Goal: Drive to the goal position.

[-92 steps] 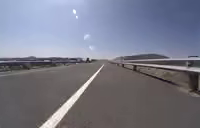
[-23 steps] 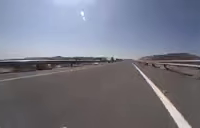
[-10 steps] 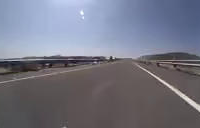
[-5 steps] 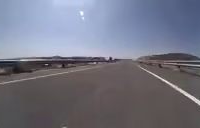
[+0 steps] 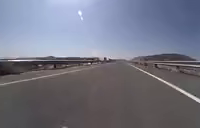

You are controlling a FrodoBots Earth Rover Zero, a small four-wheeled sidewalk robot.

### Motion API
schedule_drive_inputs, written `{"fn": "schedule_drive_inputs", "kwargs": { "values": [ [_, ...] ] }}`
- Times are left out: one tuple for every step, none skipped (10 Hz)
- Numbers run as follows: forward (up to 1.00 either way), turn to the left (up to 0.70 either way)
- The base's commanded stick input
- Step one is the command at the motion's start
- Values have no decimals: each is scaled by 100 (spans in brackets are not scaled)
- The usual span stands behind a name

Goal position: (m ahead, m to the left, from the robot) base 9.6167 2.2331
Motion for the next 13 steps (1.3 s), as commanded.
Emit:
{"fn": "schedule_drive_inputs", "kwargs": {
  "values": [
    [100, -16],
    [100, -27],
    [100, -27],
    [100, -27],
    [100, -15],
    [100, -3],
    [100, -9],
    [100, -20],
    [100, -27],
    [100, -27],
    [100, -27],
    [100, -27],
    [100, 0]
  ]
}}
